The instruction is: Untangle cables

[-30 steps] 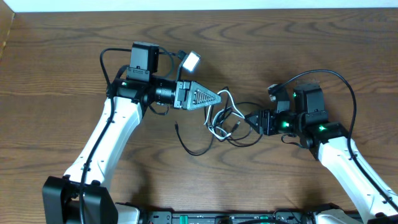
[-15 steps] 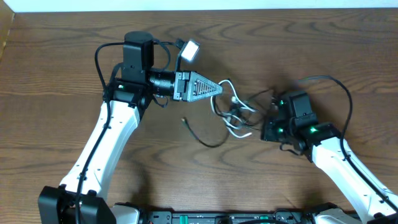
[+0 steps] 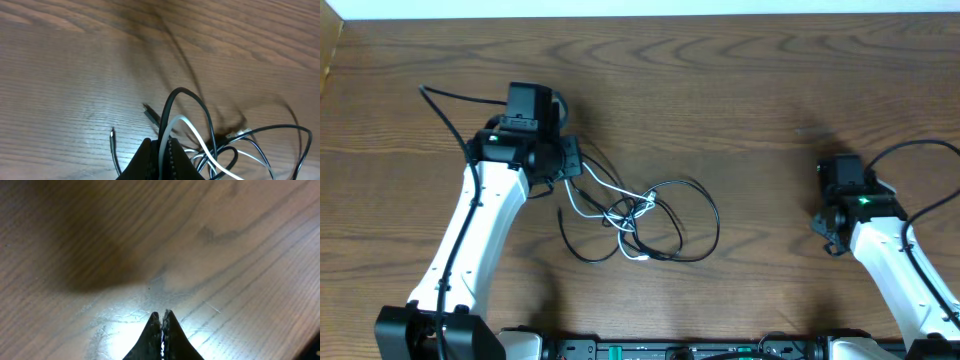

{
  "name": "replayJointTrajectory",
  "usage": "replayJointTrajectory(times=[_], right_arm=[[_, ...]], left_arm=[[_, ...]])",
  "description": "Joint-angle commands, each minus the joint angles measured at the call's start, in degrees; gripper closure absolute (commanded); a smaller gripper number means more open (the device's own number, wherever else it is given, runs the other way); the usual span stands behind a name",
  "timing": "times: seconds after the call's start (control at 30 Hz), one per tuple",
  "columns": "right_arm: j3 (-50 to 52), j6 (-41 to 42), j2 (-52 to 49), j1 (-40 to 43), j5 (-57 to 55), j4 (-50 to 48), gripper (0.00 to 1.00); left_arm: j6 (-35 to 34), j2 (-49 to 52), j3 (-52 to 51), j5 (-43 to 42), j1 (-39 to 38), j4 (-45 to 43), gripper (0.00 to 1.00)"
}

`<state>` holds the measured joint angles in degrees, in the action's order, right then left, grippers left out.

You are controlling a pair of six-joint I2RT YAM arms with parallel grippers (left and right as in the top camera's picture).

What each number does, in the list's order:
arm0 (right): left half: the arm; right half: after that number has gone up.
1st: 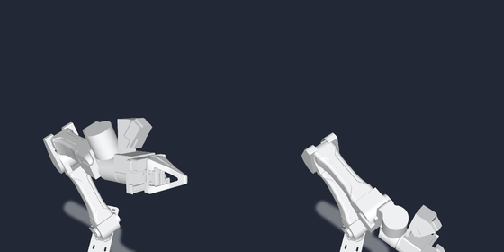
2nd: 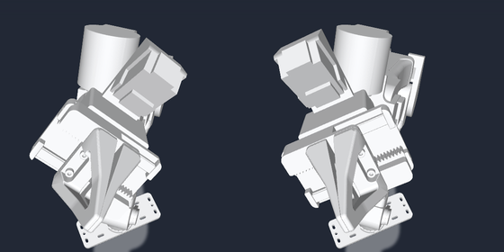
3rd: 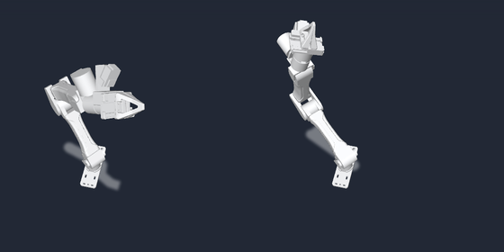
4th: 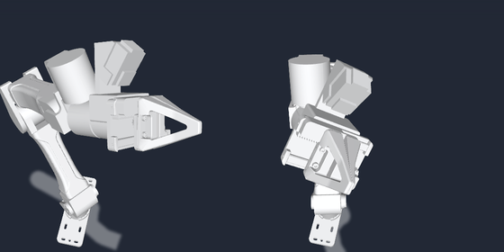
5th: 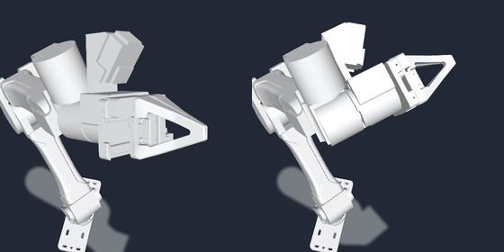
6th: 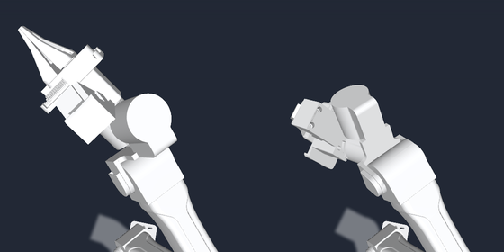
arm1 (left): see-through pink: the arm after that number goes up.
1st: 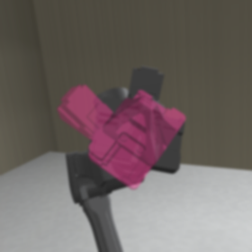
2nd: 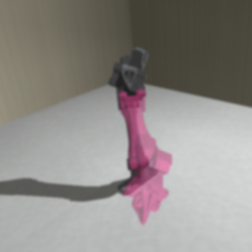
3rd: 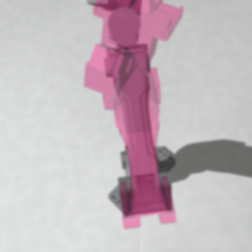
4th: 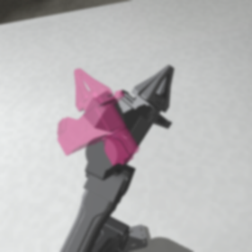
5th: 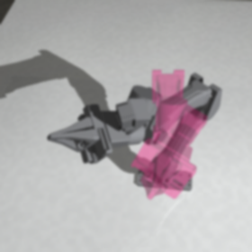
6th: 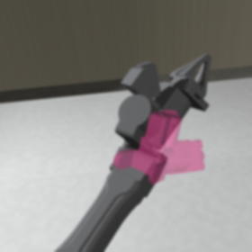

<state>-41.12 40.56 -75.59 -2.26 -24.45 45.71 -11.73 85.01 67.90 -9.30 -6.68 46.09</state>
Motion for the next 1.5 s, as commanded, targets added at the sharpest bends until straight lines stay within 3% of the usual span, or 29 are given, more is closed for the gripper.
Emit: replayJointTrajectory(times=[0.0, 0.03, 0.07, 0.1, 0.2, 0.27, 0.4, 0.47, 0.5, 0.63, 0.67, 0.77, 0.9, 1.03, 1.13, 1.33, 1.37, 1.4, 1.43, 1.47], right_arm=[[0.0, -11.5, -0.2, 0.3, 21.7, -7.7, 0.99], [0.0, -15.1, -0.2, 0.1, 28.7, -10.3, 0.99], [0.0, -17.0, -0.2, -0.1, 33.0, -11.7, 0.98], [0.0, -17.5, -0.2, -0.3, 35.8, -12.6, 0.97], [0.0, -17.5, -0.2, -1.0, 35.8, -12.1, 0.97], [0.0, -17.6, -0.2, -1.0, 35.7, -11.6, 0.97], [0.0, -19.0, -0.2, -1.1, 35.6, -10.8, 0.97], [0.0, -19.0, -0.2, -1.1, 35.6, -10.3, 0.97], [0.0, -19.0, -0.2, -1.1, 35.6, -10.1, 0.97], [0.0, -19.0, -0.2, -1.1, 35.6, -10.1, 0.98], [0.0, -19.0, -0.2, -1.1, 35.6, -10.1, 0.98], [0.0, -19.0, -0.2, -1.1, 35.5, -9.9, 0.98], [0.0, -19.0, -0.2, -1.1, 35.5, -9.7, 0.98], [0.0, -19.0, -0.2, -1.1, 35.5, -9.7, 0.98], [0.0, -19.0, -0.2, -1.1, 35.5, -9.4, 0.98], [0.0, -19.0, -0.2, -1.1, 35.5, -8.8, 0.98], [0.0, -19.0, -0.2, -1.0, 35.5, -8.7, 0.98], [0.0, -19.0, -0.2, -1.1, 35.5, -8.7, 0.98], [0.0, -19.0, -0.2, -1.0, 35.5, -8.7, 0.98], [0.0, -19.0, -0.2, -1.1, 35.5, -8.7, 0.98]], left_arm=[[0.8, -0.7, 0.6, -7.6, 0.3, -0.3, 0.51], [0.8, -0.7, 0.6, -8.0, 0.2, -0.3, 0.28], [0.8, -0.7, 0.6, -8.0, 0.2, -0.3, 0.13], [0.8, -0.7, 0.6, -8.0, 0.2, -0.2, 0.10], [1.4, -0.7, 0.6, -8.1, 0.0, 0.2, 0.08], [4.3, -0.7, 0.6, -12.7, -1.8, 1.0, 0.08], [7.6, -0.7, 0.6, -13.3, -10.3, 1.2, 0.18], [9.9, -0.7, 0.6, -3.4, -16.2, 1.2, 0.18], [9.8, -0.4, 0.6, 5.8, -19.2, 1.0, 0.17], [9.6, 0.9, 0.6, 16.8, -25.2, 0.7, 0.16], [9.5, 0.8, 0.6, 22.6, -27.5, -1.0, 0.09], [9.3, 0.6, 1.7, 31.5, -30.7, -2.0, 0.02], [9.3, 0.6, 5.0, 31.1, -33.3, -1.5, 0.02], [9.4, 0.9, 4.2, 17.7, -33.9, -1.4, 0.01], [9.3, 3.3, -0.2, 15.7, -34.0, -0.3, 0.12], [9.4, 15.6, -3.0, 16.4, -33.2, -0.1, 0.14], [9.4, 17.5, -3.0, 16.4, -33.2, -0.1, 0.22], [9.4, 18.7, -3.0, 16.3, -33.3, -0.1, 0.38], [9.4, 19.3, -3.0, 16.3, -33.3, -0.1, 0.62], [9.4, 19.2, -3.0, 16.3, -33.3, -0.1, 0.75]])
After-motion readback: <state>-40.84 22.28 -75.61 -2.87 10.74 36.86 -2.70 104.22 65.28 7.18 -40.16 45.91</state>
